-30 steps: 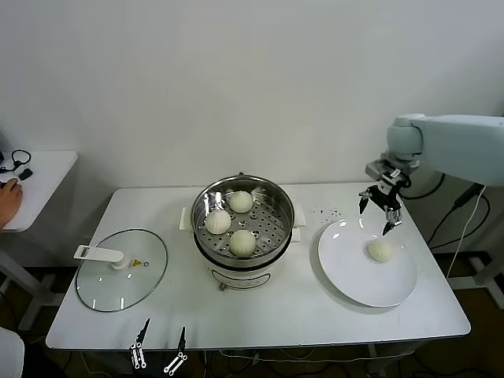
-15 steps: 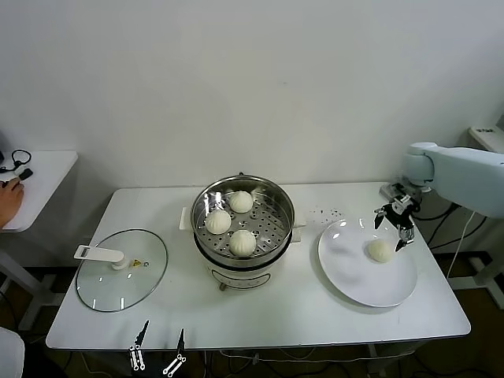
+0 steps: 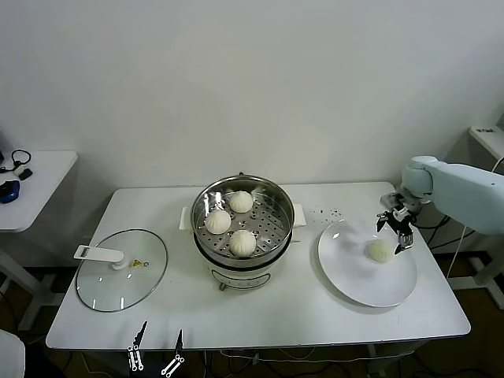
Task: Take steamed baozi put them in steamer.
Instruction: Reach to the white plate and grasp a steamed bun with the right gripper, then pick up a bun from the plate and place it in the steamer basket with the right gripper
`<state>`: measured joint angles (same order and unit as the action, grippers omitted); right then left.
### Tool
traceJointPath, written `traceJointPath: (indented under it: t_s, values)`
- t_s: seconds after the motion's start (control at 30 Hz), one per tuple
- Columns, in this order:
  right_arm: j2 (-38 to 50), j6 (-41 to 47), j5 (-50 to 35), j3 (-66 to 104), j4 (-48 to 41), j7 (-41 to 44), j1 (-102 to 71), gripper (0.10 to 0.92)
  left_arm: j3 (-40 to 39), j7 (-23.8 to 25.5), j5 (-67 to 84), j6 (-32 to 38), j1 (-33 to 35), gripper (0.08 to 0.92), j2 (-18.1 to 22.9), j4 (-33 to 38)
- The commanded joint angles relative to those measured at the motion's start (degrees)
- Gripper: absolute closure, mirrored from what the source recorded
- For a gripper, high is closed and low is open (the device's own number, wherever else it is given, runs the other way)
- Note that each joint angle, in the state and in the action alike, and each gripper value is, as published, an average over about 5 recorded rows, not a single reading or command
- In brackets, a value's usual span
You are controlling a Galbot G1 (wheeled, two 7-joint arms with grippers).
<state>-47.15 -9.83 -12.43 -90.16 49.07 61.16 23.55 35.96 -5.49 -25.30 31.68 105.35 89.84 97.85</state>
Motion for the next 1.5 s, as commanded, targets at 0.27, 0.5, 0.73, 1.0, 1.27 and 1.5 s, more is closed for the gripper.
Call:
traceJointPath:
  t_s: [0.27,0.5,0.73,1.0,1.27,1.5]
  values:
    - [-0.1,0.8,3.0,6.6,-2.0,-1.6,-7.5,0.203,0.5,0.0,0.0,-0.1,0.1,0.177,-0.2,0.0]
    - [0.2,0.7,4.0,7.3,-2.0,-1.8,-7.8,0.203,0.6,0.0,0.0,0.0,-0.1,0.177,-0.1,0.0]
    - [-0.1,0.5,4.7,8.5,-3.1,-2.3,-7.9,0.265,0.5,0.0,0.0,-0.1,-0.1,0.177,-0.1,0.0]
    - [0.5,0.8,3.1,6.3,-0.7,-2.0,-5.0,0.417,0.5,0.1,0.0,-0.1,0.0,0.177,-0.2,0.4]
    - [0.6,1.8,-7.4,-9.3,6.7,-1.2,10.2,0.431,0.4,0.1,0.0,-0.1,0.2,0.177,-0.4,0.6]
    - [-1.0,8.7,-23.8,-24.0,19.2,-5.2,27.5,0.431,0.3,0.1,0.0,-0.2,0.5,0.177,-0.5,1.1]
